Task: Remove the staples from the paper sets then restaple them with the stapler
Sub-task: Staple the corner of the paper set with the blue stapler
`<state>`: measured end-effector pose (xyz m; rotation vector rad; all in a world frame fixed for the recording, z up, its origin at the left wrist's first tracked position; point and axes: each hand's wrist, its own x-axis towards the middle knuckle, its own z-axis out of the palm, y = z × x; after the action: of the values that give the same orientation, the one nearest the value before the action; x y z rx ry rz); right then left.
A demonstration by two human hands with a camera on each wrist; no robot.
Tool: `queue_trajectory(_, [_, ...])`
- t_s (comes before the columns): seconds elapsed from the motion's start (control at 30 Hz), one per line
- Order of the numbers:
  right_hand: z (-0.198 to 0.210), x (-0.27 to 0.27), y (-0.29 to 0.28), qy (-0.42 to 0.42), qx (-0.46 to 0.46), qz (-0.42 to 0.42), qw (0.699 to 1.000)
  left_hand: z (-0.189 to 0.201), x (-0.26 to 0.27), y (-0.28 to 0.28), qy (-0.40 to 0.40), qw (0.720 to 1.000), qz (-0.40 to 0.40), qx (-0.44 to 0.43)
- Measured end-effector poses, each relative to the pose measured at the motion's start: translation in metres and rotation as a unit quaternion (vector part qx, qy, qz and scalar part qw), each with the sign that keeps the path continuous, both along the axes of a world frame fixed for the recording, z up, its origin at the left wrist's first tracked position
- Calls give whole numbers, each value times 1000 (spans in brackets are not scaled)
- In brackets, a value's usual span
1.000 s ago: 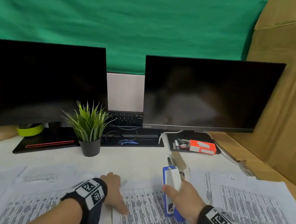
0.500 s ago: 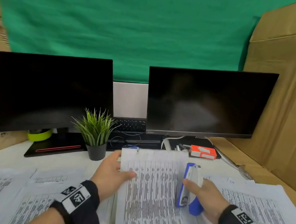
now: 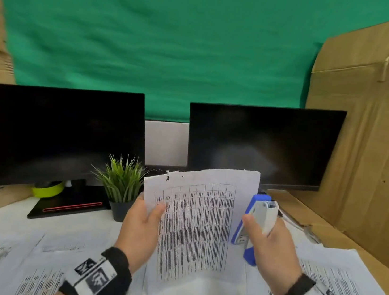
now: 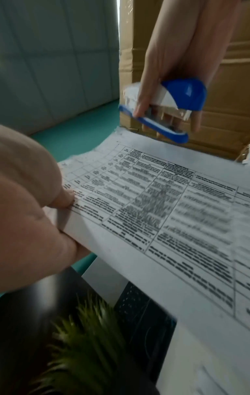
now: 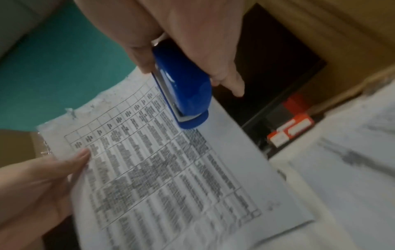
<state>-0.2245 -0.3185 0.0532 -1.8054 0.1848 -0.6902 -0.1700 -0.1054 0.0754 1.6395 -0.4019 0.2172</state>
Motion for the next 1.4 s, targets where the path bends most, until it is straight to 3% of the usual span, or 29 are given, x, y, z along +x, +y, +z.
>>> queue_trajectory(0.1, [31,0,-7,-126,-37,-80,988,7,5,5,10,1000,4,9])
queue_trajectory(0.23, [97,-5,9,-308,-84,-59,946,19,1,4,-2,1000,-19,14])
queue_trajectory(0.37, [118,10,32,-306,-104,-18,946,24,-11,-2,-11,999,-48,14])
queue_trajectory(0.6, [129,31,46,-307,-142,-77,938,27,-24,-1,-52,995,-74,32])
queue_trajectory(0.87, [126,45,44,-235,-79,-59,967,11,-10,-1,20,997,-38,63])
queue_trajectory(1.03, [123,34,24,-202,-10,-47,978,-1,10,14,91,995,3,30])
queue_trajectory(1.17, [94,19,-10,-39,9,11,999,-6,21,19,110,993,-37,-29])
queue_trajectory(1.3, [62,1,-34,113,5,94,989,-3,27,-9,135,980,-93,-114])
queue_trajectory(1.4, [53,-14,-68,154,-5,65,986,4,23,-43,170,973,-146,-58])
